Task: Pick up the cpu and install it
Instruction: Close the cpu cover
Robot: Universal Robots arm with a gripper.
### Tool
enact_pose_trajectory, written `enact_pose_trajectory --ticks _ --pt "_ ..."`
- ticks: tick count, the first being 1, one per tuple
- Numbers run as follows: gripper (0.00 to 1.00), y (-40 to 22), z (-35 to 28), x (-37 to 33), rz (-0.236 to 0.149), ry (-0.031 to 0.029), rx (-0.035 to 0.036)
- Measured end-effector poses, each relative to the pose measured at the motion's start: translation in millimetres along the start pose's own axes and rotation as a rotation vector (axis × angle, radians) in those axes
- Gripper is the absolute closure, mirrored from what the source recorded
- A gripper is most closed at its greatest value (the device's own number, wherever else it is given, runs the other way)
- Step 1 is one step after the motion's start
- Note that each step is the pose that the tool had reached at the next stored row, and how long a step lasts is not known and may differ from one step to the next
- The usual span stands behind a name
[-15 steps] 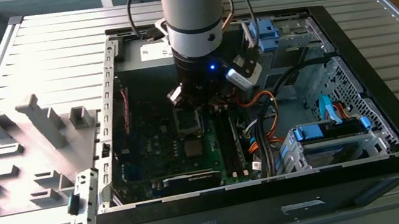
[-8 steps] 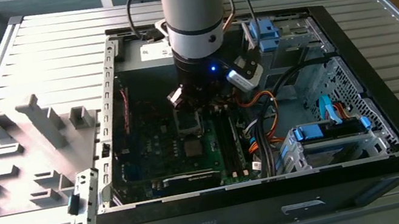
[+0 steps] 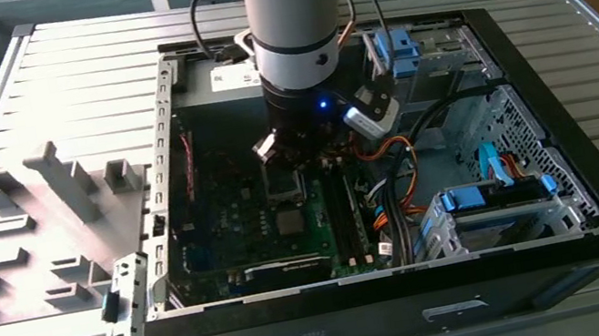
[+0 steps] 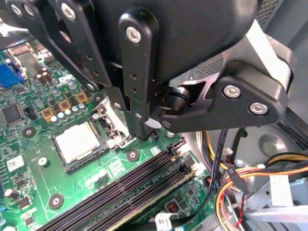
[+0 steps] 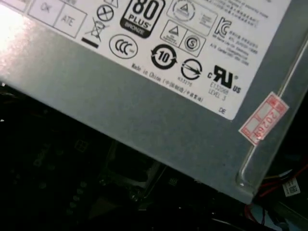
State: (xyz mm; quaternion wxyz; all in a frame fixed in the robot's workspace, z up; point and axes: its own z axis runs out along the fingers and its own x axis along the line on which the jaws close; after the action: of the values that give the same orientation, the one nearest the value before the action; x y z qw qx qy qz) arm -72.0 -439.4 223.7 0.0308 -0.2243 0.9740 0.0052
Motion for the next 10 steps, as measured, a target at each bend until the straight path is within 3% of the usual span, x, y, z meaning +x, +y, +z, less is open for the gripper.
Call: enact_pose_trajectory --ticks 5,10 --pt "0.89 -1.7 -0.4 -1.8 0.000 0.0004 -0.0001" --pt "0.89 1.4 3.7 -3.2 0.000 0.0003 -0.0001"
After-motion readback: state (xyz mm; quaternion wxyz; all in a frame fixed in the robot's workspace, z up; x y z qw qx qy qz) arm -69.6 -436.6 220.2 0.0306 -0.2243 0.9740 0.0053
